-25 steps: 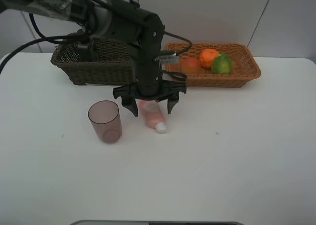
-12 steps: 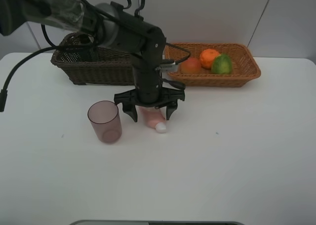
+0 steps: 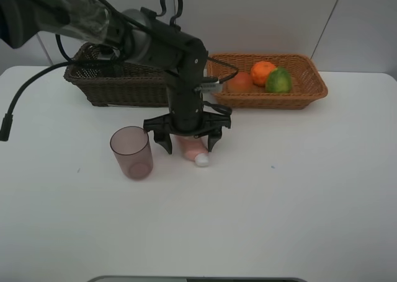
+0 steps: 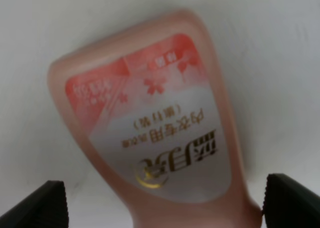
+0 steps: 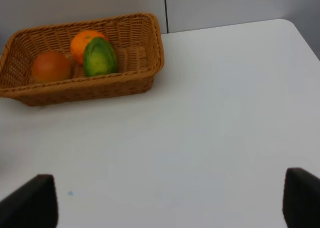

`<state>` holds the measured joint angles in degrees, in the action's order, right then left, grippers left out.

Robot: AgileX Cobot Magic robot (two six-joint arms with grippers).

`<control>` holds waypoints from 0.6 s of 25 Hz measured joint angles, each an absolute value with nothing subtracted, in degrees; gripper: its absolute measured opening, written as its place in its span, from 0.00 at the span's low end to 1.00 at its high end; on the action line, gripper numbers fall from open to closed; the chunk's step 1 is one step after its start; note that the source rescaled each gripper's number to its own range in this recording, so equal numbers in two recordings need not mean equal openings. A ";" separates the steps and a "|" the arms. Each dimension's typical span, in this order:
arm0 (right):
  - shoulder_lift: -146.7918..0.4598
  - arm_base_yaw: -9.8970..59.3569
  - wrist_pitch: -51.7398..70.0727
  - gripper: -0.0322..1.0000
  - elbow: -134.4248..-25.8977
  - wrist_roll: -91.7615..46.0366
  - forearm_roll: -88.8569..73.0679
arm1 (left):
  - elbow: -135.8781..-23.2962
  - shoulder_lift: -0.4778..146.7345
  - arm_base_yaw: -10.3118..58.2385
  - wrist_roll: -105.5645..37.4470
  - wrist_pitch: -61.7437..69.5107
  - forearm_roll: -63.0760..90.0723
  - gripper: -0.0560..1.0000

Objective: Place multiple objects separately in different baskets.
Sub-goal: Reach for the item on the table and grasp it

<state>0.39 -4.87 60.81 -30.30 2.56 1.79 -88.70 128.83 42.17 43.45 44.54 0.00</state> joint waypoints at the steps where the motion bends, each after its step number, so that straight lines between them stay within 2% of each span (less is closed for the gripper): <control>1: 0.39 -4.87 60.81 1.00 -30.30 2.56 1.79 | -88.70 128.83 42.01 43.45 44.27 0.00 1.00; 15: 0.39 -4.87 60.81 1.00 -30.30 2.56 1.79 | -88.70 128.83 40.73 43.29 43.73 -0.99 1.00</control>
<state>0.39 -4.87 60.81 -30.30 2.56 1.79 -88.70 128.83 40.73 43.29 43.73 -0.99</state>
